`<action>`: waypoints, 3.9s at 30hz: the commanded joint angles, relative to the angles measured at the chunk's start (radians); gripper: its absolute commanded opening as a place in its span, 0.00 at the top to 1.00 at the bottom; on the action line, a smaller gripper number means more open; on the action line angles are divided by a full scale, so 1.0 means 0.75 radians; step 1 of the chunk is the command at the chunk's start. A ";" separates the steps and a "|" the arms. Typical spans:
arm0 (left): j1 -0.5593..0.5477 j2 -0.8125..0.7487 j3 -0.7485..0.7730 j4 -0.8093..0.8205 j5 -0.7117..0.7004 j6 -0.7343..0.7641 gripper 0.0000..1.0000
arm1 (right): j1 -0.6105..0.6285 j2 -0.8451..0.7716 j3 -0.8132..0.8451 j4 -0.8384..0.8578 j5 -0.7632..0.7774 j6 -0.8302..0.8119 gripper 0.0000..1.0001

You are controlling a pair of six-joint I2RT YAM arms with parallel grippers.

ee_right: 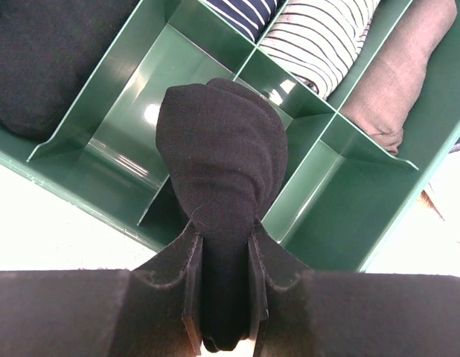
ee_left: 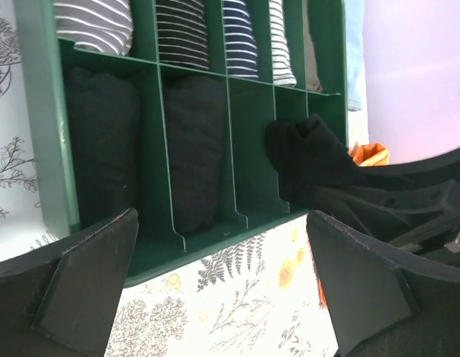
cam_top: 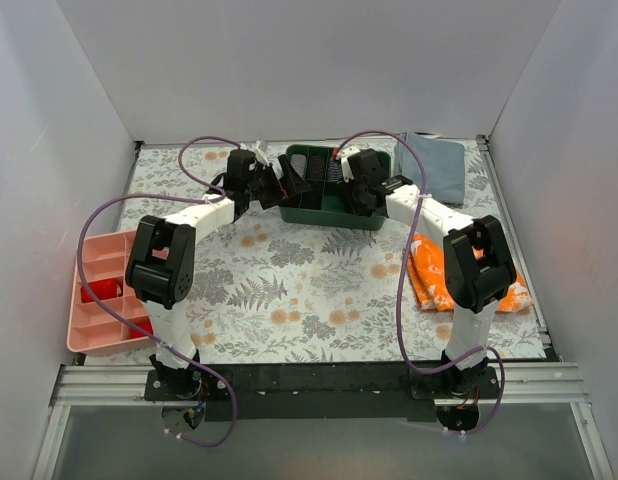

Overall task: Roll the underwear
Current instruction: Move the storage box to the center of the board, then place the underwear in the storage box.

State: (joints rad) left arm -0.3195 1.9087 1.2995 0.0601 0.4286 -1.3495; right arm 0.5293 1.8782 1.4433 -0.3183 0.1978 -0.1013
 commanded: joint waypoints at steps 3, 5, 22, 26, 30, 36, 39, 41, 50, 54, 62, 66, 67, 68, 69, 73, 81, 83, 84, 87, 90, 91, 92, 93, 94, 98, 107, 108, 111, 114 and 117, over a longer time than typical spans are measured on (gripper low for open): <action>-0.018 -0.048 -0.100 -0.117 -0.040 0.073 0.02 | 0.006 -0.050 0.043 -0.040 -0.037 0.035 0.99; -0.024 -0.070 -0.145 -0.139 -0.040 0.069 0.02 | 0.000 -0.044 0.049 -0.040 -0.033 0.039 0.99; -0.112 -0.209 -0.370 -0.201 -0.015 -0.031 0.02 | -0.045 0.038 0.227 -0.107 -0.028 0.084 0.99; -0.165 -0.275 -0.397 -0.215 -0.021 -0.101 0.02 | -0.045 0.044 0.305 -0.156 -0.067 0.112 0.99; -0.230 -0.336 -0.405 -0.227 -0.066 -0.172 0.02 | -0.045 0.073 0.395 -0.271 -0.114 0.184 0.99; -0.267 -0.389 -0.373 -0.262 -0.103 -0.185 0.02 | -0.043 0.059 0.417 -0.406 -0.149 0.262 0.99; -0.267 -0.460 -0.330 -0.315 -0.166 -0.160 0.02 | -0.033 0.032 0.415 -0.451 -0.139 0.284 0.99; -0.267 -0.512 -0.287 -0.358 -0.217 -0.148 0.02 | -0.023 0.030 0.419 -0.475 -0.125 0.286 0.99; -0.231 -0.716 -0.240 -0.442 -0.326 -0.115 0.02 | 0.067 0.081 0.448 -0.551 -0.065 0.303 0.99; -0.180 -0.767 -0.268 -0.473 -0.316 -0.107 0.02 | 0.098 0.126 0.493 -0.592 -0.008 0.327 0.99; -0.106 -0.823 -0.301 -0.495 -0.275 -0.084 0.02 | 0.108 0.124 0.518 -0.557 0.227 0.411 0.99; -0.089 -0.821 -0.317 -0.506 -0.263 -0.086 0.02 | 0.108 0.112 0.530 -0.559 0.323 0.409 0.99; -0.087 -0.823 -0.319 -0.501 -0.261 -0.084 0.02 | 0.108 0.114 0.530 -0.561 0.350 0.407 0.99; -0.087 -0.823 -0.321 -0.501 -0.261 -0.084 0.02 | 0.110 0.112 0.532 -0.567 0.370 0.407 0.99; -0.085 -0.823 -0.323 -0.501 -0.259 -0.084 0.02 | 0.108 0.106 0.524 -0.565 0.401 0.407 0.99; -0.081 -0.802 -0.321 -0.495 -0.244 -0.084 0.02 | 0.112 0.116 0.534 -0.559 0.376 0.378 0.99; -0.077 -0.784 -0.328 -0.495 -0.224 -0.080 0.02 | 0.204 0.200 0.571 -0.574 0.340 0.372 0.99; -0.075 -0.788 -0.336 -0.495 -0.222 -0.078 0.02 | 0.215 0.228 0.581 -0.582 0.323 0.376 0.99; -0.073 -0.788 -0.340 -0.495 -0.222 -0.080 0.02 | 0.221 0.236 0.583 -0.590 0.319 0.380 0.99; -0.071 -0.788 -0.342 -0.503 -0.220 -0.078 0.02 | 0.227 0.257 0.571 -0.592 0.303 0.395 0.99; -0.069 -0.792 -0.350 -0.506 -0.220 -0.076 0.02 | 0.227 0.259 0.548 -0.584 0.295 0.407 0.99; -0.067 -0.792 -0.350 -0.506 -0.220 -0.076 0.02 | 0.227 0.255 0.542 -0.578 0.291 0.407 0.99; -0.067 -0.792 -0.352 -0.506 -0.216 -0.078 0.02 | 0.227 0.257 0.536 -0.576 0.287 0.413 0.99; -0.067 -0.790 -0.352 -0.506 -0.214 -0.078 0.02 | 0.227 0.255 0.530 -0.578 0.293 0.417 0.99; -0.065 -0.788 -0.350 -0.506 -0.214 -0.078 0.02 | 0.227 0.245 0.524 -0.576 0.295 0.419 0.99; -0.063 -0.784 -0.354 -0.506 -0.205 -0.078 0.02 | 0.213 0.220 0.495 -0.545 0.268 0.419 0.99; -0.057 -0.792 -0.377 -0.503 -0.205 -0.080 0.02 | 0.182 0.236 0.391 -0.472 0.131 0.460 0.99; -0.057 -0.788 -0.375 -0.503 -0.201 -0.080 0.02 | 0.180 0.238 0.375 -0.459 0.101 0.466 0.99; -0.055 -0.788 -0.375 -0.503 -0.201 -0.082 0.02 | 0.168 0.247 0.328 -0.433 0.076 0.485 0.99; -0.053 -0.786 -0.383 -0.503 -0.203 -0.082 0.02 | 0.157 0.232 0.250 -0.372 0.057 0.497 0.99; -0.053 -0.786 -0.393 -0.501 -0.203 -0.086 0.02 | 0.151 0.210 0.156 -0.306 0.041 0.505 0.99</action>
State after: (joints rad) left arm -0.3645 1.3357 1.0206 -0.3141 0.2699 -1.4204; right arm 0.6468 2.0808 1.6482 -0.5903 0.2745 0.2504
